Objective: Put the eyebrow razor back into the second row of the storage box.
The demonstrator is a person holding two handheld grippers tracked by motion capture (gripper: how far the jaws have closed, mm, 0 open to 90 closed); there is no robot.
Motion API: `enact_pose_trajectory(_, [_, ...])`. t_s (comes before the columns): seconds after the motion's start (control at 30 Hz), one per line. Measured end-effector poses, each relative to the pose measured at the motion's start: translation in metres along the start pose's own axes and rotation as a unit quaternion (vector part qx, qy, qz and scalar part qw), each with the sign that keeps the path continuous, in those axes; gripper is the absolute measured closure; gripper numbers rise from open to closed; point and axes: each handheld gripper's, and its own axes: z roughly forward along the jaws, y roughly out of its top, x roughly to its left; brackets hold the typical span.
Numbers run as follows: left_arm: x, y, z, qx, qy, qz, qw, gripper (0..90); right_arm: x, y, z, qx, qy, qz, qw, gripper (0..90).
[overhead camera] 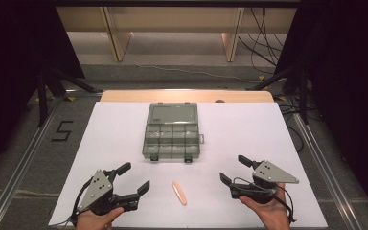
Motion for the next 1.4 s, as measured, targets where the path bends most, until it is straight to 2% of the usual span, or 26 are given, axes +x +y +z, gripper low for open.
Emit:
enact_pose_trajectory(0.17, [0.0,0.0,0.0,0.0,0.0,0.0,1.0,16.1,0.0,0.002,0.001,0.005,-0.001,-0.002,1.0,16.6])
enact_pose_trajectory(0.23, [0.0,0.0,0.0,0.0,0.0,0.0,1.0,16.1,0.0,0.005,0.002,0.006,0.005,-0.006,0.9999,16.6])
enact_pose_trajectory(0.27, [0.0,0.0,0.0,0.0,0.001,0.0,1.0,16.1,-0.001,0.006,0.002,0.011,0.001,-0.018,0.9998,16.7])
enact_pose_trajectory(0.33, [0.0,0.0,0.0,0.001,0.001,0.001,1.0,16.1,-0.002,0.007,0.003,0.009,-0.001,-0.025,0.9996,16.6])
enact_pose_trajectory(0.37, [0.0,0.0,0.0,0.001,0.001,0.0,1.0,16.1,-0.002,0.009,0.005,0.023,0.004,-0.023,0.9995,16.7])
enact_pose_trajectory(0.43, [0.0,0.0,0.0,0.001,0.001,0.0,1.0,16.1,-0.002,0.009,0.007,0.02,0.005,-0.024,0.9995,16.6])
enact_pose_trajectory(0.47, [0.001,0.0,0.0,0.001,0.002,0.0,1.0,16.1,-0.002,0.012,0.008,0.04,0.003,-0.032,0.9987,16.7])
enact_pose_trajectory(0.53, [0.001,0.0,0.0,0.001,0.002,0.0,1.0,16.1,-0.002,0.013,0.009,0.041,0.0,-0.041,0.9983,16.7])
enact_pose_trajectory(0.6, [0.001,0.0,0.0,0.001,0.002,-0.001,1.0,16.1,-0.002,0.016,0.015,0.057,0.004,-0.043,0.9974,17.9])
enact_pose_trajectory(0.63, [0.001,0.0,0.0,0.001,0.002,-0.001,1.0,16.1,-0.002,0.016,0.015,0.057,0.004,-0.043,0.9974,17.9])
enact_pose_trajectory(0.67, [0.001,0.0,0.0,0.001,0.002,-0.001,1.0,16.1,-0.001,0.018,0.019,0.074,0.013,-0.049,0.996,18.7])
enact_pose_trajectory(0.7, [0.001,0.0,0.0,0.001,0.002,0.0,1.0,16.1,-0.001,0.018,0.019,0.074,0.013,-0.049,0.996,18.7])
enact_pose_trajectory(0.73, [0.001,0.0,0.0,0.001,0.002,-0.001,1.0,16.1,0.002,0.02,0.024,0.09,0.018,-0.053,0.9944,19.7])
enact_pose_trajectory(0.8, [0.001,0.0,0.0,0.001,0.002,0.0,1.0,16.1,0.004,0.021,0.028,0.093,0.021,-0.058,0.9938,20.4])
enact_pose_trajectory(0.83, [0.001,0.0,0.0,0.001,0.003,-0.002,1.0,16.1,0.008,0.023,0.034,0.112,0.036,-0.062,0.9911,22.2])
enact_pose_trajectory(0.9, [0.001,0.0,0.0,0.002,0.003,-0.003,1.0,16.1,0.01,0.023,0.037,0.116,0.04,-0.061,0.9906,22.4])
enact_pose_trajectory(0.93, [0.001,0.0,0.0,0.001,0.003,-0.002,1.0,16.1,0.015,0.025,0.043,0.13,0.05,-0.064,0.9882,23.0])
enact_pose_trajectory(0.97, [0.001,-0.001,0.0,-0.004,0.001,-0.003,1.0,16.1,0.015,0.025,0.043,0.13,0.05,-0.064,0.9882,23.0])
enact_pose_trajectory(1.0, [0.001,-0.001,0.001,-0.005,-0.001,-0.003,1.0,16.1,0.021,0.027,0.05,0.148,0.063,-0.07,0.9845,23.7])
enact_pose_trajectory(1.07, [0.002,-0.001,0.001,-0.005,0.0,-0.004,1.0,16.1,0.023,0.027,0.052,0.154,0.067,-0.07,0.9833,23.6])
enact_pose_trajectory(1.1, [0.001,-0.001,0.001,-0.007,-0.001,-0.005,1.0,16.1,0.028,0.028,0.058,0.175,0.079,-0.073,0.9787,24.0])
enact_pose_trajectory(1.13, [0.001,-0.001,0.001,-0.007,-0.001,-0.005,1.0,16.1,0.028,0.028,0.058,0.175,0.079,-0.073,0.9787,24.0])
enact_pose_trajectory(1.27, [0.001,0.0,0.0,0.0,0.004,-0.005,1.0,16.1,0.036,0.027,0.072,0.208,0.096,-0.083,0.9699,26.7])
enact_pose_trajectory(1.33, [0.001,0.0,0.0,-0.001,0.003,-0.005,1.0,16.1,0.041,0.024,0.083,0.227,0.102,-0.09,0.9643,26.7])
enact_pose_trajectory(1.37, [0.001,0.0,0.0,-0.001,0.003,-0.005,1.0,16.1,0.041,0.024,0.083,0.227,0.102,-0.09,0.9643,26.7])
enact_pose_trajectory(1.4, [0.001,0.0,-0.001,-0.002,0.003,-0.005,1.0,16.1,0.045,0.023,0.09,0.24,0.109,-0.094,0.96,28.3])
